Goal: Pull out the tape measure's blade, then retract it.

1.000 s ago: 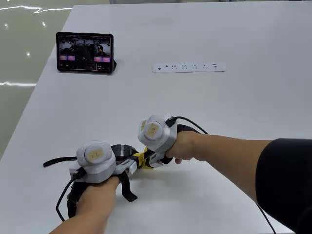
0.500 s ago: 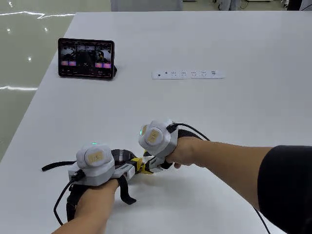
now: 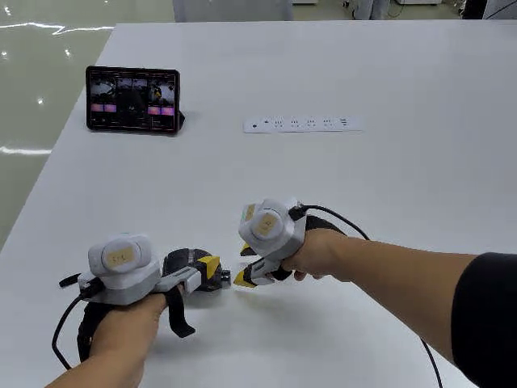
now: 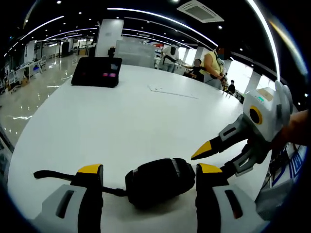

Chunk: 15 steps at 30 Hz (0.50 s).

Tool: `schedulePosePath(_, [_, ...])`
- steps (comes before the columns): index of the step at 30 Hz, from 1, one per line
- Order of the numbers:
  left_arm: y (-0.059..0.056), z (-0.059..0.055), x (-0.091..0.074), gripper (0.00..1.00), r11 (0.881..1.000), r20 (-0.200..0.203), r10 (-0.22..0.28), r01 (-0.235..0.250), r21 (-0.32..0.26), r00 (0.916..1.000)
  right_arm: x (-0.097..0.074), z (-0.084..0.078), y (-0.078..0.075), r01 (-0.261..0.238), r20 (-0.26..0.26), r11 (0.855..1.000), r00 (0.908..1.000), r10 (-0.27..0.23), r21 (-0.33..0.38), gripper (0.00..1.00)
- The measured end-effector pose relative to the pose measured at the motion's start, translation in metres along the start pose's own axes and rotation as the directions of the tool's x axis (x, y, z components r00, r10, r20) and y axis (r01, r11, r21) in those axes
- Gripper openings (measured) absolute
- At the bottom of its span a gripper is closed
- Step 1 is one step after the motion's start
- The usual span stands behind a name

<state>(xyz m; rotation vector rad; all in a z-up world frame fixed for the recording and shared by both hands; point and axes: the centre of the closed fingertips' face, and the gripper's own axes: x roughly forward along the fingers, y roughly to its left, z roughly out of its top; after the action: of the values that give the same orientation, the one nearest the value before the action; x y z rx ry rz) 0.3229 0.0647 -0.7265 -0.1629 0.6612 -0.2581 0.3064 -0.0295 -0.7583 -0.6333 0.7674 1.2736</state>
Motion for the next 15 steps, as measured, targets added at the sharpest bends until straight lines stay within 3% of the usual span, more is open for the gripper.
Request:
schedulePosePath(3, [-0.003, -0.004, -0.001, 0.85, 0.998, -0.020, -0.049, 0.048, -0.036, 0.9986, -0.006, -0.001, 0.000, 0.013, 0.023, 1.000, 0.9997, -0.013, 0.020, 0.28])
schedulePosePath(8, [-0.007, -0.005, -0.004, 0.97, 0.996, -0.026, -0.076, 0.074, -0.045, 0.9968, -0.014, -0.003, 0.002, 0.027, 0.058, 0.998, 0.9979, -0.030, 0.052, 0.31])
schedulePosePath(15, [-0.014, -0.009, -0.009, 0.99, 0.992, -0.044, -0.118, 0.120, 0.046, 0.9920, -0.025, -0.011, 0.003, 0.048, 0.079, 0.995, 0.9953, -0.055, 0.084, 0.35])
